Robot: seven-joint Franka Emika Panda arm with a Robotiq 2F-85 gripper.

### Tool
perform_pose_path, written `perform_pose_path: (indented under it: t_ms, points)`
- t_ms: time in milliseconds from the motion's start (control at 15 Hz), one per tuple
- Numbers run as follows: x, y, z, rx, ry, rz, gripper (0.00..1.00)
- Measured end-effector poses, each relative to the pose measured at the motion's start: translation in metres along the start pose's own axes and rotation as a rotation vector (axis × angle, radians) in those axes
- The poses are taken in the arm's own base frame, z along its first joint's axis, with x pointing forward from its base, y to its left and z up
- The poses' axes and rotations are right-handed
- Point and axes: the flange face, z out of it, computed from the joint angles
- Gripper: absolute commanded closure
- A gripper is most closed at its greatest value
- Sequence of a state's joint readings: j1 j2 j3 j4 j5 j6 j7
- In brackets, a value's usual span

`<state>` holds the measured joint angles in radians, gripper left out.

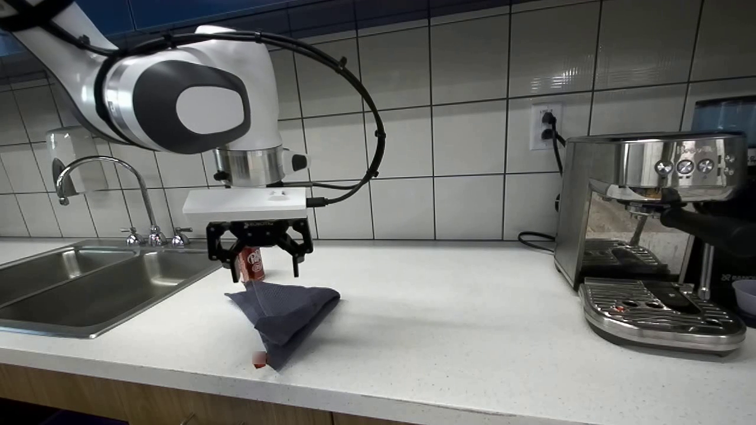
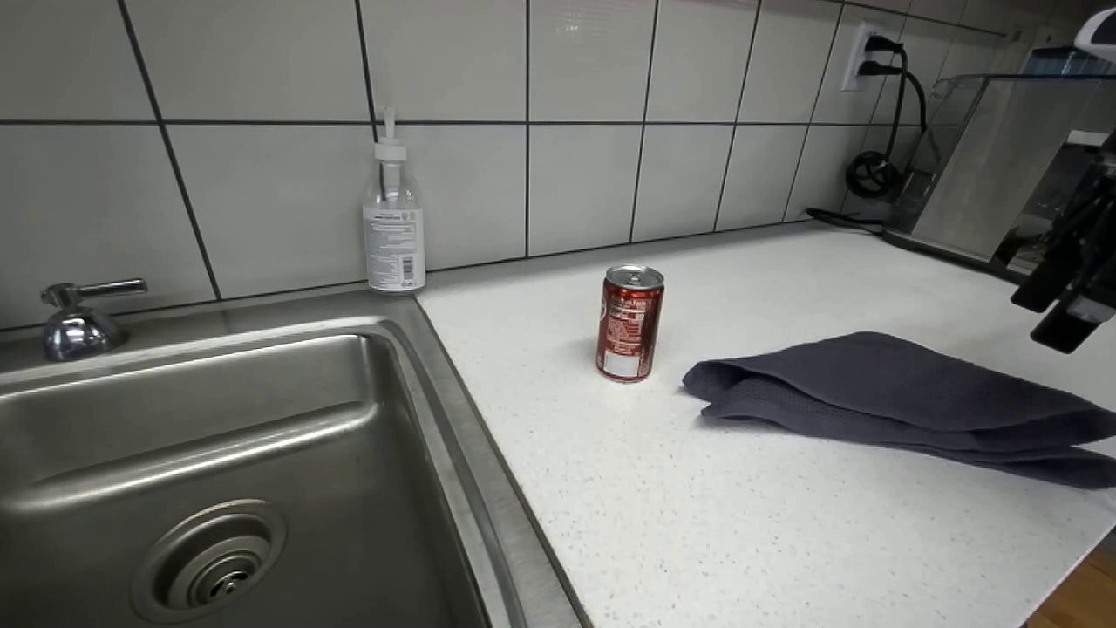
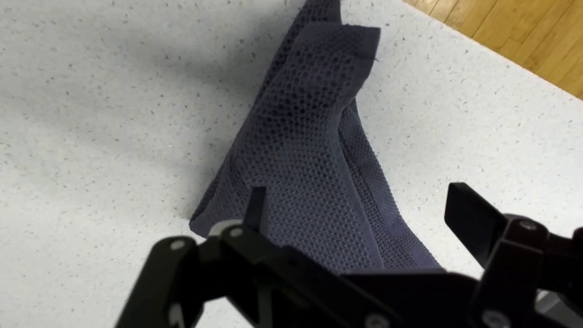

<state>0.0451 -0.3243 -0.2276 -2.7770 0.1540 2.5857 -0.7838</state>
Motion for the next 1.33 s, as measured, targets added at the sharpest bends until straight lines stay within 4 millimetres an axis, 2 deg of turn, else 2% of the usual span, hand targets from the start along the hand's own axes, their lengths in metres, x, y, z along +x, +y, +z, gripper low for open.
perform_pose_path:
  t_ms: [667, 933, 1333]
  points:
    - [-0.014, 0.006, -0.023, 0.053, -0.091, -0.018, 0.00]
    - [-0.025, 0.009, -0.036, 0.054, -0.111, -0.018, 0.00]
    - [-0.043, 0.004, -0.060, 0.089, -0.157, -0.023, 0.00]
